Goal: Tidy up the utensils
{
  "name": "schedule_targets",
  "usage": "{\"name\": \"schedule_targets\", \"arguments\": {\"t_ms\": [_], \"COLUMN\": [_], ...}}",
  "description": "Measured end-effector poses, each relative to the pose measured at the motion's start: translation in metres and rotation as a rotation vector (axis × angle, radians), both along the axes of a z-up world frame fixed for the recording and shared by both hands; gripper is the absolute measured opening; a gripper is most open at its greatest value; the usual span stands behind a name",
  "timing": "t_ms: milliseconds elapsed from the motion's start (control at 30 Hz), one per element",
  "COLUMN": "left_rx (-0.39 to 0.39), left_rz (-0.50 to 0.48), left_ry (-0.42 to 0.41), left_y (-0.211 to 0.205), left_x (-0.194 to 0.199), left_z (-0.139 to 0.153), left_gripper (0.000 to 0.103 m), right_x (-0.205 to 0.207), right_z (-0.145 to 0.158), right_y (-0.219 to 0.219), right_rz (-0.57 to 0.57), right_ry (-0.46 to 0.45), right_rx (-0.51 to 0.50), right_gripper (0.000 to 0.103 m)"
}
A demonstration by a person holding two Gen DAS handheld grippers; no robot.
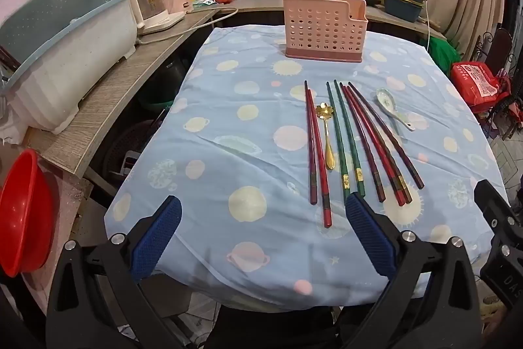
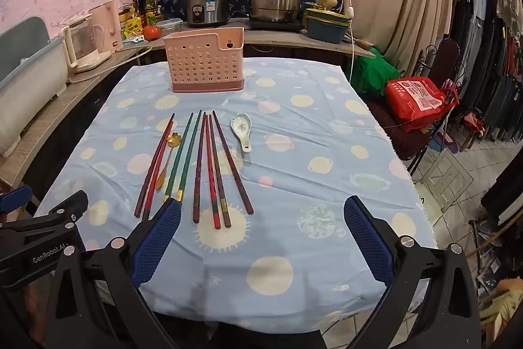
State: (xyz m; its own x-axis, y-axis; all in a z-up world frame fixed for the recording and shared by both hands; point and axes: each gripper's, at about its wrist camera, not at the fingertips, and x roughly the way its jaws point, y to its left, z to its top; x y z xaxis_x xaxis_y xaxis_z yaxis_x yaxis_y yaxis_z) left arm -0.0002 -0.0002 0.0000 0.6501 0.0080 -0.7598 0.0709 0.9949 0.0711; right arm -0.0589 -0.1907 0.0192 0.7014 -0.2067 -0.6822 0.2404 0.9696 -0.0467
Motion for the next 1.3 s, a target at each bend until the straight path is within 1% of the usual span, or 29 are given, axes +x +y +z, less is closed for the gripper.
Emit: {"name": "schedule_targets", "arguments": {"t_ms": [300,333,500,533,800,1300], "left_rx": [-0.004,-0.002,0.0,-0.002,-0.001,0.003], "left_rz": [-0.001,-0.001,-0.01,-0.003,-0.006,-0.008], "left_ry": [0.004,0.005,0.003,-0.002,-0.005,-0.018], "left_y": [0.004,0.004,0.004,0.002,0.0,-0.003], "left_x": [-0.002,-0.002,-0.002,-0.005,-0.007,-0.009], "left_z": [0.001,0.001,0.001,0.004,0.007,0.011], "left_gripper": [0.096,0.096,0.096,0.096,0.096,0.096], "right_x": [-0.004,-0.005,-0.005,-0.005,-0.01,-0.009], "right_z": [0.004,0.0,0.002,0.001,0.012,0.011], "right_y": [0.0,-0.004,0.003,0.002,0.003,0.003], "right_rz": [-0.004,-0.005,-0.003,-0.001,0.001,0.008], "right_ry": [0.001,0.001,-0.008,-0.008,-0.018,-0.024], "right_rx": [0.019,0.018,0.008,0.008,0.009,0.013], "right_gripper": [0.096,0.096,0.096,0.096,0.096,0.096]}}
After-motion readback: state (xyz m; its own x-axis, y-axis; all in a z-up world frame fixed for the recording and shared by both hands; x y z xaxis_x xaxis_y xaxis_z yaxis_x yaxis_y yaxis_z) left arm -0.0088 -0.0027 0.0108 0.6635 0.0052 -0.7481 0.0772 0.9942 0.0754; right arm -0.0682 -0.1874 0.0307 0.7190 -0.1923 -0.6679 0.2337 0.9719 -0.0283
